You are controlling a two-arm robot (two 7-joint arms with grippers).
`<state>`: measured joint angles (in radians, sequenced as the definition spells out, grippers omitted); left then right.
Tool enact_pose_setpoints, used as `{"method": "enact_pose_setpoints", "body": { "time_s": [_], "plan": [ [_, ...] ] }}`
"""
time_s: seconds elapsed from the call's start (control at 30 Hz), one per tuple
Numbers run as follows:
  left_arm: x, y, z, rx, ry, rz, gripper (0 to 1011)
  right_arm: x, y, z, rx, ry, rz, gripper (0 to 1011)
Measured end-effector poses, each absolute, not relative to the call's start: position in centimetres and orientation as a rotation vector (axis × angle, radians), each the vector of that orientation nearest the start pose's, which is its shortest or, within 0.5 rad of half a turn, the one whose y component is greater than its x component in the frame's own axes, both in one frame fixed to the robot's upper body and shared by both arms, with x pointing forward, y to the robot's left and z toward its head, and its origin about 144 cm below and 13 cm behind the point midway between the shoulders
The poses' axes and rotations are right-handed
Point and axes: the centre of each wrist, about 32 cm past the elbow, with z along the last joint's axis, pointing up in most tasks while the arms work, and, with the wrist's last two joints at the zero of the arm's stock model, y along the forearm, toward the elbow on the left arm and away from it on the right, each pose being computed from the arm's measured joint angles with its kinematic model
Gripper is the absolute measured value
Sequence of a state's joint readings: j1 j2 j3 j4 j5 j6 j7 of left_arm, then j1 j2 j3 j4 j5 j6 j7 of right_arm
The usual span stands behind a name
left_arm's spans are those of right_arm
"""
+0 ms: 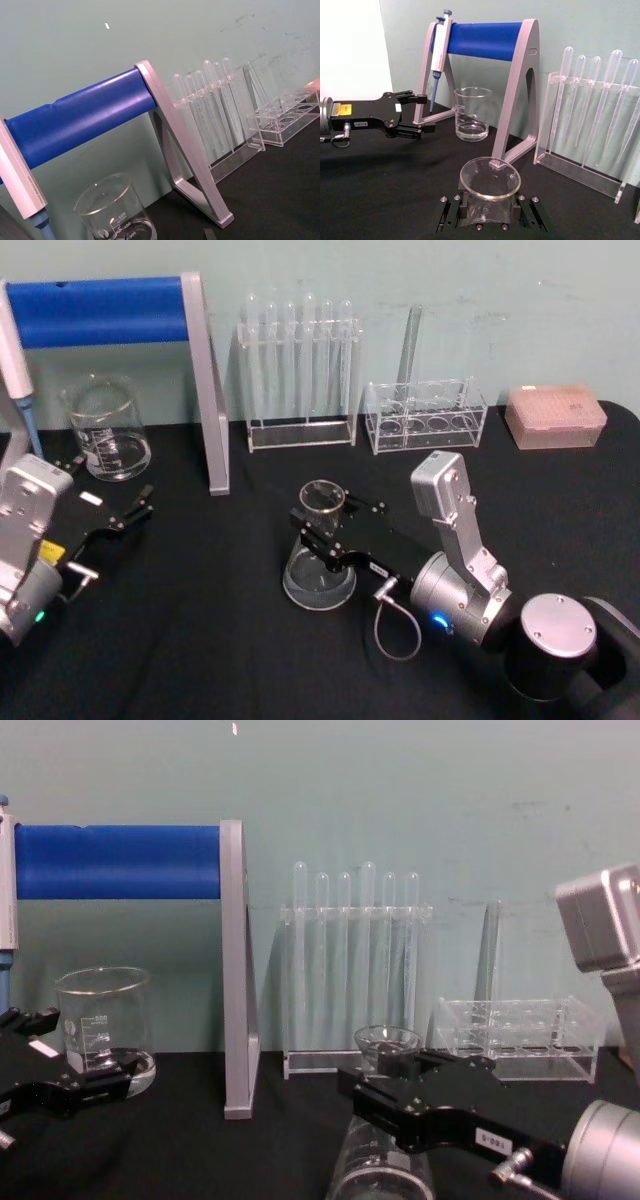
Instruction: Grasp the erlenmeyer flask with one hand, shake it three times, then place it back.
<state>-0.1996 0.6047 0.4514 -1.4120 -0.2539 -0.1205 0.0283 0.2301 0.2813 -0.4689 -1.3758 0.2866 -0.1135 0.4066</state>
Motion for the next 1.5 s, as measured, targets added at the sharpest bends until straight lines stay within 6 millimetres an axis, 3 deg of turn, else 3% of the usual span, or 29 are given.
{"method": "enact_pose_setpoints", "body": {
  "time_s": [0.4,0.97,1.5],
  "plan": [
    [48.9,31.0,114.0,0.304,-0.285,1.248,1001,49.7,-18.9,113.8,-0.038,-0.067,-0.782,457],
    [48.9,31.0,114.0,0.304,-0.285,1.248,1001,49.2,-19.4,118.8,-0.005,-0.155,-0.817,457],
    [48.9,31.0,114.0,0.304,-0.285,1.248,1001,49.0,-19.4,119.2,0.003,-0.155,-0.832,457]
  ]
}}
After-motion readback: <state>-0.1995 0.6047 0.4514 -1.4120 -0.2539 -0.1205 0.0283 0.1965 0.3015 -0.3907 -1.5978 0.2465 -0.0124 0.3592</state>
